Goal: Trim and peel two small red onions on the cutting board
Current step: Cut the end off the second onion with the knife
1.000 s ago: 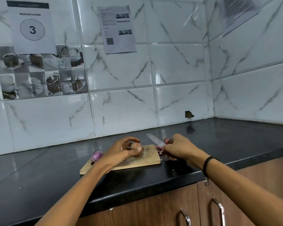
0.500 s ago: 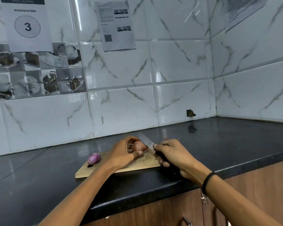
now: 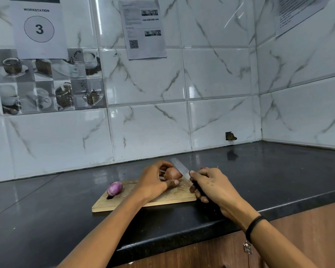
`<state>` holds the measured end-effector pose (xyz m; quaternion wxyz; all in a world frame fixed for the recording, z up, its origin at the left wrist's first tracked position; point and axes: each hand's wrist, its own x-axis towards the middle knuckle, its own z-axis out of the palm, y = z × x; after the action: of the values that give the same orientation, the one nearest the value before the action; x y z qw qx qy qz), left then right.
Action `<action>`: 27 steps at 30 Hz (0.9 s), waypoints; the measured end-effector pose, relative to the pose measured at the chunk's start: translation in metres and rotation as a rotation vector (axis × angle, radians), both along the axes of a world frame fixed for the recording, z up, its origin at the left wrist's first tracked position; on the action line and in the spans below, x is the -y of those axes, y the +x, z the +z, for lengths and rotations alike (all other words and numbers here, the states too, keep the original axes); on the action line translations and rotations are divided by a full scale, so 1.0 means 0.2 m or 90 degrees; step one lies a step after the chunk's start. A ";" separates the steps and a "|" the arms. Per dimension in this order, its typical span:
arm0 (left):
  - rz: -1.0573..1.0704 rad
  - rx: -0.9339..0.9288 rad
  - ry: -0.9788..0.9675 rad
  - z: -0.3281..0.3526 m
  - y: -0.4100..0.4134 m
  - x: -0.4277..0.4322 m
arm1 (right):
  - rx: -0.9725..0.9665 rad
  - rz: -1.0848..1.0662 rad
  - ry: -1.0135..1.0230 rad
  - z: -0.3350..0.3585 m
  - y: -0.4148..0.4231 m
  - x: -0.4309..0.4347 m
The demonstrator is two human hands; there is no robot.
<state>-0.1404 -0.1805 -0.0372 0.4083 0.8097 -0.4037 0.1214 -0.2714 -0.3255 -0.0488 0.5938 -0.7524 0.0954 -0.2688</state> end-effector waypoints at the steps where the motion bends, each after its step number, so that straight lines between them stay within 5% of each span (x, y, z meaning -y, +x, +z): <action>1: -0.001 0.007 0.001 0.00 0.00 0.00 | 0.003 -0.007 0.004 0.00 0.00 0.00; 15: 0.003 0.018 0.018 -0.01 0.01 0.01 | 0.000 -0.005 -0.056 0.00 0.00 0.00; 27: 0.066 0.072 0.119 -0.04 0.03 0.07 | -0.110 -0.051 -0.265 0.07 0.04 0.04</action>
<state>-0.1335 -0.1948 -0.0448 0.3005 0.8559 -0.3934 0.1499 -0.2635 -0.3335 -0.0353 0.4044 -0.8745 0.1180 -0.2404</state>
